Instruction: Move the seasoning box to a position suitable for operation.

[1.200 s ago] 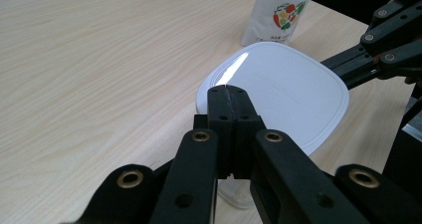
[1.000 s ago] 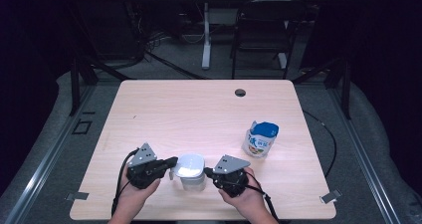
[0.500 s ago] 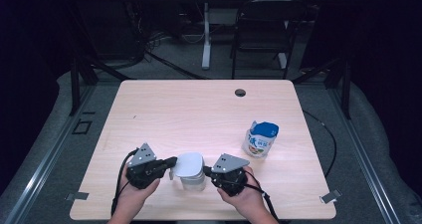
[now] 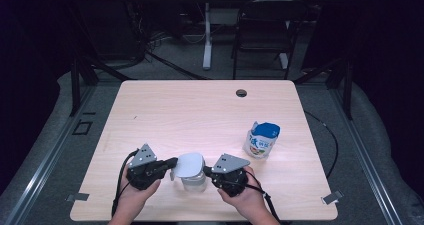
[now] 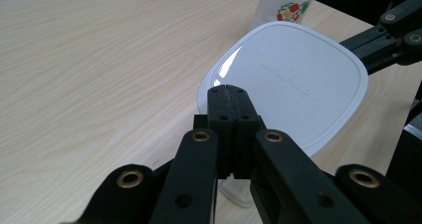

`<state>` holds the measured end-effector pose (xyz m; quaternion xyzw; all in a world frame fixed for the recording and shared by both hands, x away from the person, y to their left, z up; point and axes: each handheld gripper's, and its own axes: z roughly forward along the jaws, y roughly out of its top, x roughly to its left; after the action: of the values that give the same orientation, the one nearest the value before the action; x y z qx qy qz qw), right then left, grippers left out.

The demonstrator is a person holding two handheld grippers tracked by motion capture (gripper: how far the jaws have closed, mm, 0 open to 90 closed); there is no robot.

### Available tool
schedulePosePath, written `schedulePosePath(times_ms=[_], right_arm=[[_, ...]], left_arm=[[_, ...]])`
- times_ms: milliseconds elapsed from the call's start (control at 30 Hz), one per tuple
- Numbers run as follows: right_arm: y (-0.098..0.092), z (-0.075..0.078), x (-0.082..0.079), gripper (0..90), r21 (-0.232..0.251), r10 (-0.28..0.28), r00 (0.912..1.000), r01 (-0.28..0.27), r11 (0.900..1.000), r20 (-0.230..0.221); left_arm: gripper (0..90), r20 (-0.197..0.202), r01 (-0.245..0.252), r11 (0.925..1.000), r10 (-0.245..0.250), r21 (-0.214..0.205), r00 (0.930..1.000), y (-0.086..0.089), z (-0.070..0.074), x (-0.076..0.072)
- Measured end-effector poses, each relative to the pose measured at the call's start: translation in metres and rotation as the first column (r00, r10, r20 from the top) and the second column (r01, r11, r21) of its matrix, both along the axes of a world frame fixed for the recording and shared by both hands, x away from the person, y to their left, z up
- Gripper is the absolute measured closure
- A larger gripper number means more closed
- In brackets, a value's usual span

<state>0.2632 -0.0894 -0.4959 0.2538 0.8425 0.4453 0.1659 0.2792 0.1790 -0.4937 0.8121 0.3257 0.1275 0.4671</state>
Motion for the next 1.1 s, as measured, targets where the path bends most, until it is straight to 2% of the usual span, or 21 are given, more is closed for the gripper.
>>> schedulePosePath(times_ms=[800, 1100], right_arm=[[0.007, 0.010, 0.000, 90.0, 0.017, 0.012, 0.9998, -0.012, 0.9998, 0.019], [0.010, 0.014, 0.000, 90.0, 0.022, 0.019, 0.9995, -0.020, 0.9996, 0.024]], left_arm=[[90.0, -0.003, -0.018, 0.9998, 0.018, -0.002, 0.9998, 0.003, -0.003, 0.001], [90.0, -0.004, -0.020, 0.9998, 0.020, 0.009, 0.9998, 0.003, -0.003, 0.001]])
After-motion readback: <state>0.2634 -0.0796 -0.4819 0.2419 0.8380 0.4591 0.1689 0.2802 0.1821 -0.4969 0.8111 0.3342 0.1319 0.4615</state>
